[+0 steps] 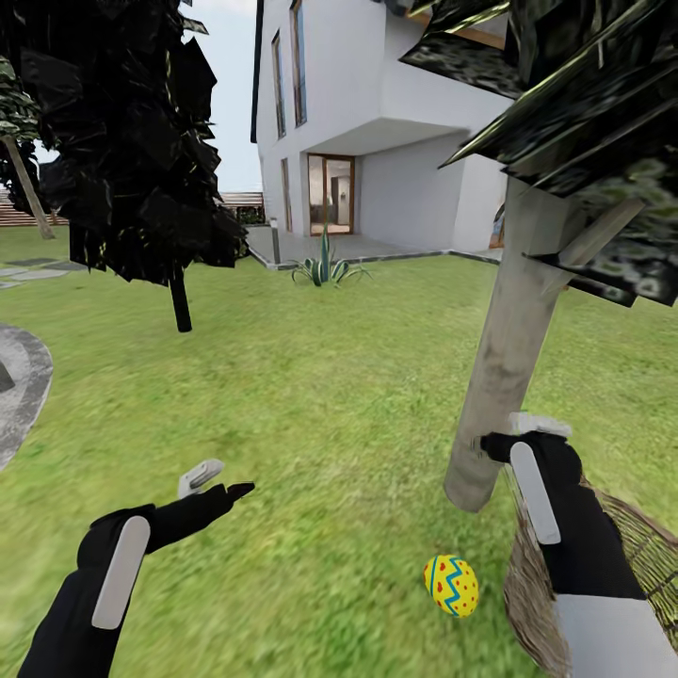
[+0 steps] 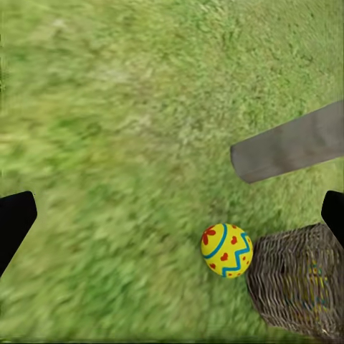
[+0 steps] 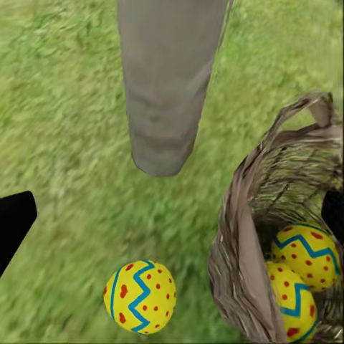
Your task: Take the three Easter eggs out of the wicker basket on the lawn in the garden, then place them on the lawn next to a single tree (choose any tree) so that all three eggs are next to the same tree and none are left in the basket.
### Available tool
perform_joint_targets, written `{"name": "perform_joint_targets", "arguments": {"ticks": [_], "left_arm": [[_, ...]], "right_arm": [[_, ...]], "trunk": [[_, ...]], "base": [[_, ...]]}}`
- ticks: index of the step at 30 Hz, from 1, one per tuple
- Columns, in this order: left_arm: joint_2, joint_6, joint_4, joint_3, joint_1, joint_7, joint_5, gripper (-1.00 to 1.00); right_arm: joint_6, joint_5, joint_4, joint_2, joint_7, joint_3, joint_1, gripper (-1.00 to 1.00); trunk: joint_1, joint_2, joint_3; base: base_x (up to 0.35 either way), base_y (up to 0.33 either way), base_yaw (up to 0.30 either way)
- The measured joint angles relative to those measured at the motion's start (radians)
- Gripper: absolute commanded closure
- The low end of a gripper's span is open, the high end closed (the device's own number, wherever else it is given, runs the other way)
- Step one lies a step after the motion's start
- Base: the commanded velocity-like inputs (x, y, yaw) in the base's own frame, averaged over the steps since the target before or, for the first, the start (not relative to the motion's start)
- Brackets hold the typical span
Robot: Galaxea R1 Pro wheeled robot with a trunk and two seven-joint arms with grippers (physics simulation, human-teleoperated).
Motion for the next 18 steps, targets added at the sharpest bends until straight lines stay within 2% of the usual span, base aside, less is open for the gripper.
{"name": "perform_joint_targets", "arguments": {"ticks": [1,2,9,11,12,14,18], "left_arm": [[0.001,0.0,0.016,0.0,0.0,0.0,-0.001,-1.0],[0.001,0.0,0.023,0.0,0.0,0.0,-0.001,-1.0],[0.001,0.0,0.034,0.001,0.0,0.0,-0.001,-1.0],[0.001,0.0,0.036,0.0,0.0,0.0,-0.001,-1.0],[0.001,0.0,0.036,0.0,0.0,0.001,-0.001,-1.0],[0.001,0.0,0.036,0.0,0.0,0.001,-0.001,-1.0],[0.001,0.0,0.037,-0.002,0.0,0.0,-0.008,-1.0]], "right_arm": [[0.003,0.003,0.042,-0.015,0.001,-0.05,-0.018,-1.0],[0.002,0.0,0.071,-0.024,0.002,-0.081,-0.028,-1.0],[0.002,-0.002,0.153,-0.066,0.003,-0.185,-0.054,-1.0],[0.001,-0.002,0.194,-0.098,0.004,-0.235,-0.056,-1.0],[0.0,-0.003,0.199,-0.103,0.005,-0.247,-0.056,-1.0],[0.0,-0.003,0.222,-0.12,0.012,-0.297,-0.056,-1.0],[-0.002,-0.007,0.25,-0.126,0.024,-0.318,-0.056,-1.0]], "trunk": [[-0.004,0.007,0.003],[-0.008,0.014,0.006],[-0.035,0.063,0.028],[-0.042,0.077,0.034],[-0.046,0.084,0.038],[-0.054,0.098,0.044],[-0.065,0.119,0.053]], "base": [[0.0,0.0,0.0],[0.0,0.0,0.0],[0.0,0.0,0.0],[0.0,0.0,0.0],[0.0,0.0,0.0],[0.0,0.0,0.0],[0.0,0.0,0.0]]}}
